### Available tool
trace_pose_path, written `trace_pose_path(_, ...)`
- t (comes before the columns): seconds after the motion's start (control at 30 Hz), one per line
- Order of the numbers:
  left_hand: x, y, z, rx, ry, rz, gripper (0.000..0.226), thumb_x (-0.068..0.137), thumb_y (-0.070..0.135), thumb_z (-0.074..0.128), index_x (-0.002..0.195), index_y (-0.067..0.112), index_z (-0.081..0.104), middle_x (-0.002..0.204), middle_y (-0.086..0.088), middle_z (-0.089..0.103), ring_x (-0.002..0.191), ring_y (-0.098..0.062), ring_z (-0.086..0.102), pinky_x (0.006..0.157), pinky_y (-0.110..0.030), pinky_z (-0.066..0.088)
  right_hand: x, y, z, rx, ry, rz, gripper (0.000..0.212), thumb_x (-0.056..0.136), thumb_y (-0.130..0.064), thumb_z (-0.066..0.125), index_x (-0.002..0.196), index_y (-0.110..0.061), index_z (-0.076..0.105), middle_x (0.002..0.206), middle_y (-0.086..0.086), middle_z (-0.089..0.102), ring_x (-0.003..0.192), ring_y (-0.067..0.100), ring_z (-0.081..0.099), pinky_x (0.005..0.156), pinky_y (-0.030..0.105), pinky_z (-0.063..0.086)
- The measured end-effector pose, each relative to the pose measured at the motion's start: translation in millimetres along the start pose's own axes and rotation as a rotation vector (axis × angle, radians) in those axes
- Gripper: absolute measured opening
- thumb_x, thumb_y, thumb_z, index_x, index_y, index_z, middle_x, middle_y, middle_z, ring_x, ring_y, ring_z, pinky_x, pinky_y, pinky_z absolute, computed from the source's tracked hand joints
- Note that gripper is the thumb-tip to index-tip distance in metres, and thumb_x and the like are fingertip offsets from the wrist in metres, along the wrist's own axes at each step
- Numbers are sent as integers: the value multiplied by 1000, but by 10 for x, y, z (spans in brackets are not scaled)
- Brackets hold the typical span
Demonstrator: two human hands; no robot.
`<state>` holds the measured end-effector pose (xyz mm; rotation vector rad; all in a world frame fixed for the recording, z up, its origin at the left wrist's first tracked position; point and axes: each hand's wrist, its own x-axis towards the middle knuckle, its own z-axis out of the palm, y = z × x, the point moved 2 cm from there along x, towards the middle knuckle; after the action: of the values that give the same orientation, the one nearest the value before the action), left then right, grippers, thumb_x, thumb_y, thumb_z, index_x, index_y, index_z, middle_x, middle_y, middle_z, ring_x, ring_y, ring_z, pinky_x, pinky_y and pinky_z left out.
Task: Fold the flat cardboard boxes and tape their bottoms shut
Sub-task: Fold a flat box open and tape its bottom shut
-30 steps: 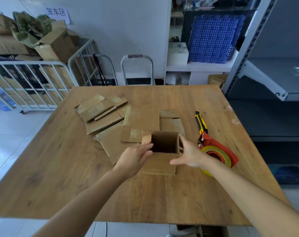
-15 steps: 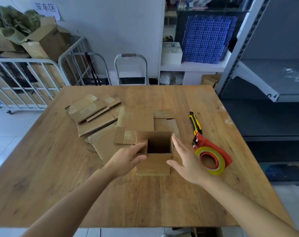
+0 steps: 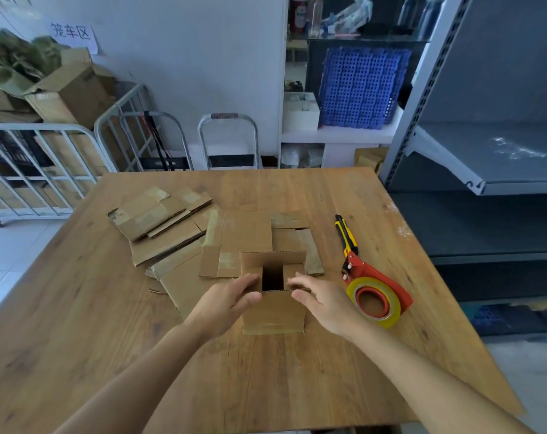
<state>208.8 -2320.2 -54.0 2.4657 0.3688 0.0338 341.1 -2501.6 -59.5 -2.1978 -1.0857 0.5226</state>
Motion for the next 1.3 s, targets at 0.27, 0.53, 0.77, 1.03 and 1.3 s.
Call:
trace_pose_path(0.27,142,38,-40,101,165,-55,31,94,46,53,108,22,66,88,6,69,81,-11,62,73,-30,52,22,-103,30,157,180,124,22,92,-24,65,107,-11,73,103,1,72,92,13,63,79,26,50)
trace_pose_path(0.53,208,38,-70,198,117,-82,31,95,45,51,102,22,70,83,5,68,78,-12,61,65,-24,45,80,-177,47,117,297,200,13,91,-30,65,82,-21,66,72,-12,61,72,7,55,58,22,38)
trace_pose_path(0.77,297,90,21,170,289,-156,85,81,41,72,148,16,26,148,-2,31,138,-23,29,113,-34,28,239,-163,75,-25,352,336,86,81,-30,78,148,-15,26,153,6,27,138,23,33,108,33,36)
trace_pose_path(1.03,354,121,-33,519,130,71,76,94,46,51,154,18,13,161,3,13,148,-12,1,118,-30,-6,311,-170,-18,-373,174,-97,73,94,-33,61,153,-12,24,160,3,22,150,16,10,119,31,16)
trace_pose_path(1.3,285,24,170,451,177,166,28,94,25,53,115,8,58,123,-7,64,113,-25,62,112,-31,16,243,45,233,-356,251,-249,19,74,-2,79,91,0,73,109,16,71,105,31,68,77,46,59)
